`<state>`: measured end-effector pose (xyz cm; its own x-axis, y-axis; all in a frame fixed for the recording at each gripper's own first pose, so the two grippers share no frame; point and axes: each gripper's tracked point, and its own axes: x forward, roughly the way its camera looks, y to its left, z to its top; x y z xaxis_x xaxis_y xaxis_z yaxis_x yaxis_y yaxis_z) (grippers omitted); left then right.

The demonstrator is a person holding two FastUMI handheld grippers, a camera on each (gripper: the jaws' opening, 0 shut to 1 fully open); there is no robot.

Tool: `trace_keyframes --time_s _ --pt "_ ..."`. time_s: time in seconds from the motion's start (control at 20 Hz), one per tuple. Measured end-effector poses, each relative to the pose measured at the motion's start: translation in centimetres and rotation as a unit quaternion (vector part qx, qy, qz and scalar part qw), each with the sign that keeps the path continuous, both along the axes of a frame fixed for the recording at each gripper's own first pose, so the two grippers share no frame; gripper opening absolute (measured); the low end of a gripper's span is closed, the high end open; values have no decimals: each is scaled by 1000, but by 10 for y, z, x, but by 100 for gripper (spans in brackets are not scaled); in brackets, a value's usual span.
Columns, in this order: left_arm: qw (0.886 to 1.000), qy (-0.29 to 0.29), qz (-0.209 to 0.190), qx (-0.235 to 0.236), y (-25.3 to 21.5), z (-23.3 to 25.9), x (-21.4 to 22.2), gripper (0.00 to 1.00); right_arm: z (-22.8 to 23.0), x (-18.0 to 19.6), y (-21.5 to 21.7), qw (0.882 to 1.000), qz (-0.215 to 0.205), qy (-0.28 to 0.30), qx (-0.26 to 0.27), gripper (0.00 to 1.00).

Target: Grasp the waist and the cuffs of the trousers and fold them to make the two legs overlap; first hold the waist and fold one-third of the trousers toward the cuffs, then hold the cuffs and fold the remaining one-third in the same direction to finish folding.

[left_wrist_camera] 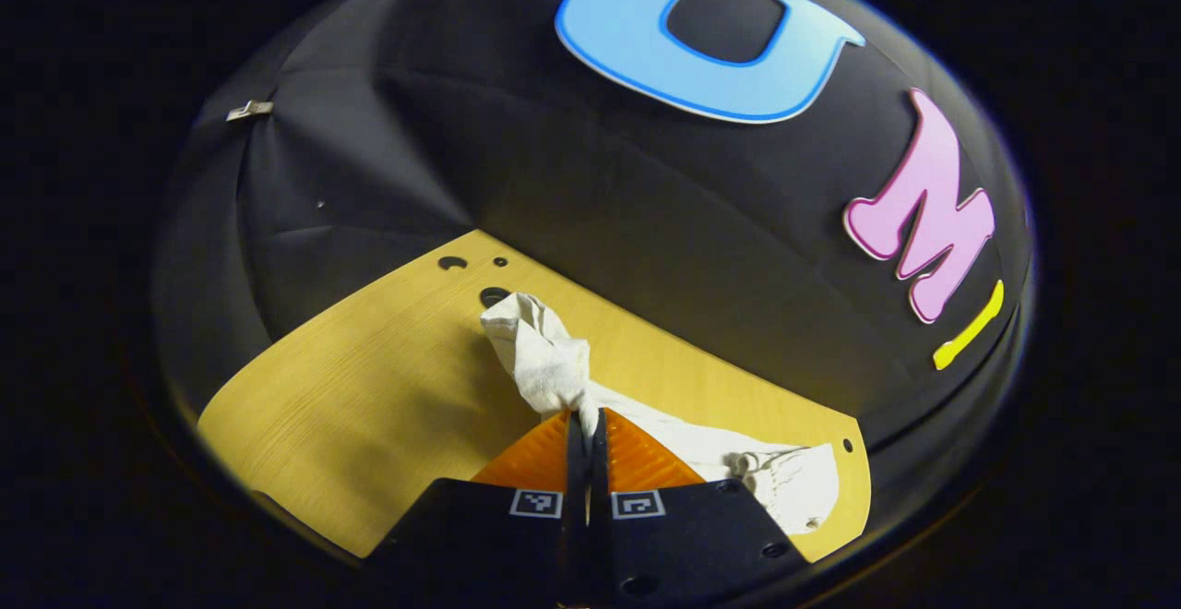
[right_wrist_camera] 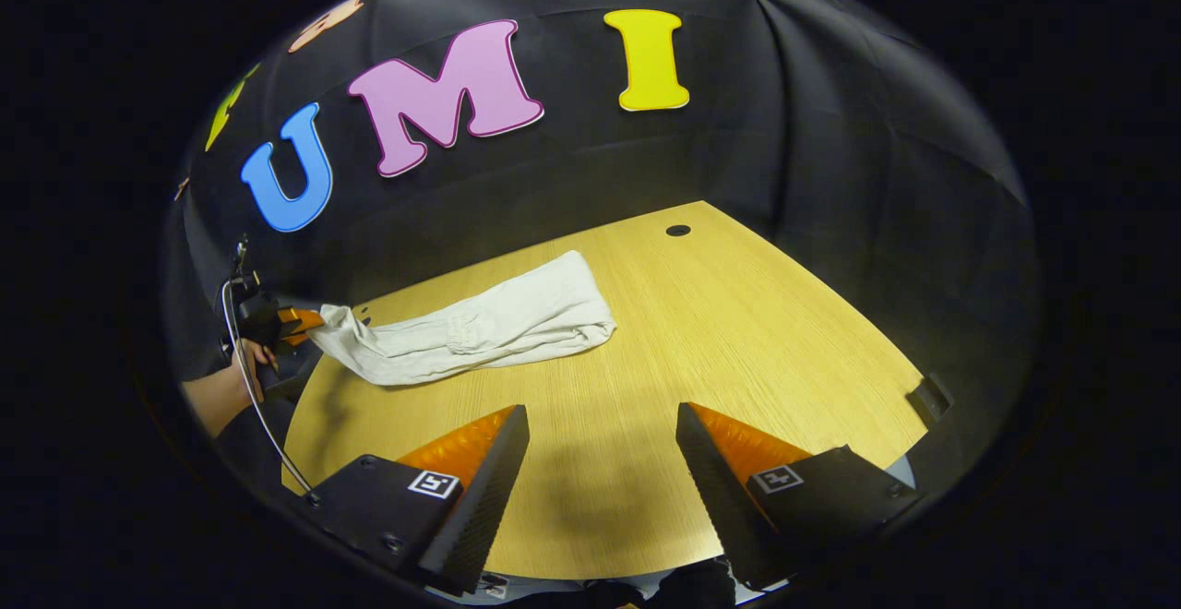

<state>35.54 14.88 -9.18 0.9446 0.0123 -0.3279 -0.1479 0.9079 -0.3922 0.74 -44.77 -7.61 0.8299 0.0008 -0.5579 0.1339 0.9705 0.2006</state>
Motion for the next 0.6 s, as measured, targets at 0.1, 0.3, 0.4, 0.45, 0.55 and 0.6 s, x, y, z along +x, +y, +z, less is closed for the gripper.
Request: trace_keyframes --time_s 0.1,0.3,0.4,0.45,0.55,0.6 --pt "1000 -14 -10 3 -23 20 4 5 -4 1 -4 1000 16 5 -4 98" --pt "998 -35 -42 17 -81 56 16 5 3 12 -13 1000 26 -6 7 99" --pt "997 -45 -57 16 -115 71 22 5 2 15 -15 999 33 -6 10 99" --pt "997 -46 -64 19 -131 76 25 5 1 16 -17 999 35 -5 11 99" --pt "995 -50 -86 27 -168 84 31 5 0 18 -20 999 45 -3 16 99" --pt "993 -51 -97 30 -187 86 33 5 -2 18 -21 998 53 -1 17 99"
